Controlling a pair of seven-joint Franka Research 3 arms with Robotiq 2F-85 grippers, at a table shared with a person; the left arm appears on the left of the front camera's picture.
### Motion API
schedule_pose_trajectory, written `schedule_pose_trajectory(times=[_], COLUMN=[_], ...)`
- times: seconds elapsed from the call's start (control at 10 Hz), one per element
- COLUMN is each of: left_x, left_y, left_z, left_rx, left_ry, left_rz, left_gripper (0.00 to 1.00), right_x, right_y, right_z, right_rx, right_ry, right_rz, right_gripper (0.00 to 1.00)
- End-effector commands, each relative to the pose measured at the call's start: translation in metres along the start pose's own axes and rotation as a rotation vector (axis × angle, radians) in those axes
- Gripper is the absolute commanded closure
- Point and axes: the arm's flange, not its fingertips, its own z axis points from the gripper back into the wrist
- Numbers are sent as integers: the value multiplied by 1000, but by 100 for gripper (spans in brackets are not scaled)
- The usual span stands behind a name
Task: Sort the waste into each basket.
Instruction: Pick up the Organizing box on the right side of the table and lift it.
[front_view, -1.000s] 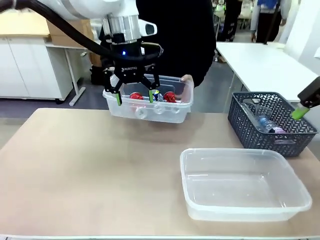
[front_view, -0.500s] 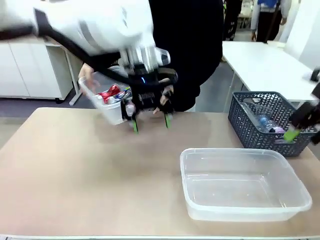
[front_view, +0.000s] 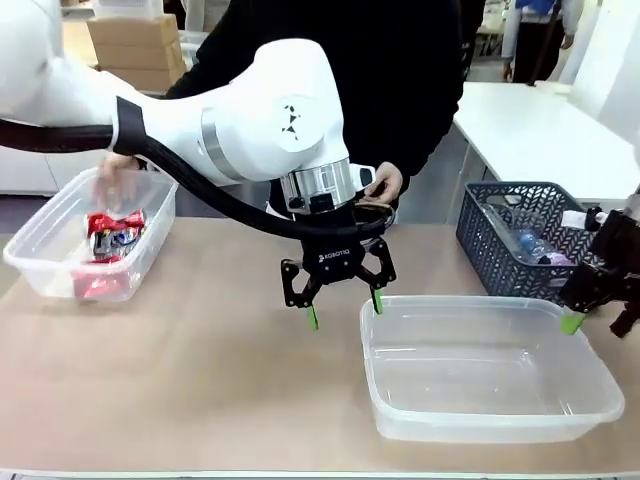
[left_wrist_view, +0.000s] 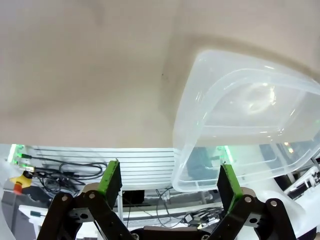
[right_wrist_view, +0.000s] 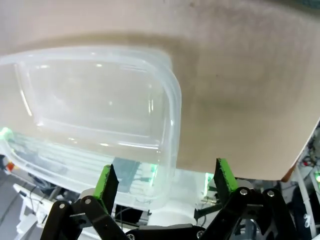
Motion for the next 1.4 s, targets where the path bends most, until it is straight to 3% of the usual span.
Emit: schedule_pose_trajectory(times=[0.0,0.1,0.2,0.4,0.7,1.2,1.3], left_x=[5,0,0,4,-6,-11,-14], left_y=[7,0,-3,-3,-16,-21,-22], left_z=[10,0,-18,-41,-66,-72,-73], left_rx=[16,0,19,-17,47,80,87], left_ry=[-6,0,-95,-176,-319,-343,-323], left_rz=[6,0,67,39,-12,-50,-92], left_gripper=[0,0,0,0,0,0,60], right_x=[-11,0,11,16,18,8,5], right_y=[6,0,8,4,-5,-7,-8], right_z=[17,0,-14,-42,-70,-75,-73], right_rx=[14,0,-2,-60,-93,-72,-103], right_ry=[-44,0,69,109,136,88,94], right_rz=[8,0,77,96,123,126,112], right_gripper=[0,0,0,0,0,0,55])
